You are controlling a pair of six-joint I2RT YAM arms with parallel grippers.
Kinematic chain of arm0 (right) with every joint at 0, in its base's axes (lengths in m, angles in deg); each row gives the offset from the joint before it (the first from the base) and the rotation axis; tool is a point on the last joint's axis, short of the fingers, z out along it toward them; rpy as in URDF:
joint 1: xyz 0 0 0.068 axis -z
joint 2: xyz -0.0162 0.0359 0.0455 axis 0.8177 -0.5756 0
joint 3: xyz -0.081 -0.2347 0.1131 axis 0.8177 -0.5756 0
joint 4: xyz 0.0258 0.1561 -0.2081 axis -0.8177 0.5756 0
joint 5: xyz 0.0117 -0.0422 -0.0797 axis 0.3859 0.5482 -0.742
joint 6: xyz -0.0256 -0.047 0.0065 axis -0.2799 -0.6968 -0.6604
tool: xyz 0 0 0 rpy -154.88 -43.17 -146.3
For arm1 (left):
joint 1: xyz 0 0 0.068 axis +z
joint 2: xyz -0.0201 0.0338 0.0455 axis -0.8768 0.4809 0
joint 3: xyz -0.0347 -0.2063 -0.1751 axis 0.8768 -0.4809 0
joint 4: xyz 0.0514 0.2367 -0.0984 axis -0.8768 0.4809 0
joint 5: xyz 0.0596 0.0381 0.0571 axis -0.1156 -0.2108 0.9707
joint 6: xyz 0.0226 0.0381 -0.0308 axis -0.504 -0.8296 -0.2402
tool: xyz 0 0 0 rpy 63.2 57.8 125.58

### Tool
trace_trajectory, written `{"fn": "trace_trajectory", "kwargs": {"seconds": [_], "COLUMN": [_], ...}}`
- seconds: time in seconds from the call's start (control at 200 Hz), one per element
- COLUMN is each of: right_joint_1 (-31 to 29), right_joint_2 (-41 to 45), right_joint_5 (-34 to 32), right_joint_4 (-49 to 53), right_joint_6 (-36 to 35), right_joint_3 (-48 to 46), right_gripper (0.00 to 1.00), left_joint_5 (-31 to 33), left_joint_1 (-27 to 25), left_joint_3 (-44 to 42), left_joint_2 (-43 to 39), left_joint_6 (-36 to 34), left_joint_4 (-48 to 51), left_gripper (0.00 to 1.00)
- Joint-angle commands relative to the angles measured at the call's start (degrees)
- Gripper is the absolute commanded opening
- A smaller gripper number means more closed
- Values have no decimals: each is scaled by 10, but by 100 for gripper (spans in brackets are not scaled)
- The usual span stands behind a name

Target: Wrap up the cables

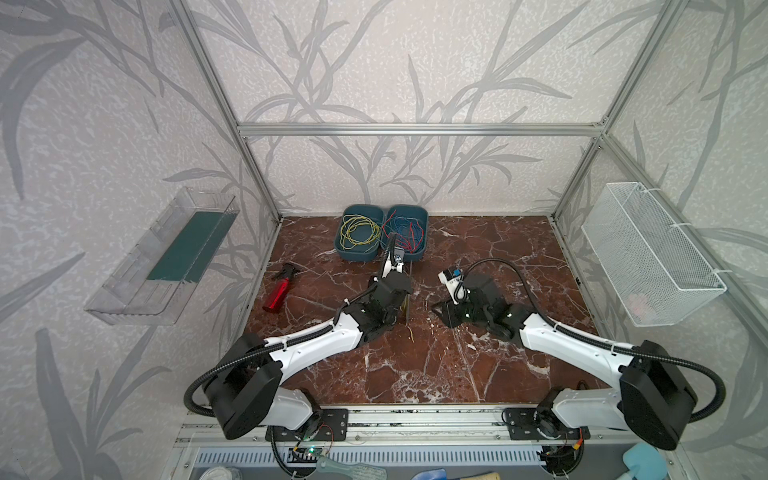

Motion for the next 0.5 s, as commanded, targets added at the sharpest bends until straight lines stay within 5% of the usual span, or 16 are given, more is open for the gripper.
{"fn": "trace_trajectory", "kwargs": {"seconds": [0.0, 0.18, 0.5], "right_joint_1": [-18, -21, -45], "right_joint_2": [4, -43, -123], "right_joint_5": [-5, 48, 13], "right_joint_4": [-18, -45, -68], "right_joint_6": [-4, -50, -67], "right_joint_3": [-23, -35, -17], "right_gripper": [37, 45, 47], "left_joint_5": [36, 49, 52], "left_joint_1": [-3, -1, -1], "left_joint_3": [20, 82, 109], "left_joint_2": [30, 63, 100], "left_joint_6": [89, 108, 129], "left_joint_4": [114, 180, 191], "left_gripper": [0, 0, 0]}}
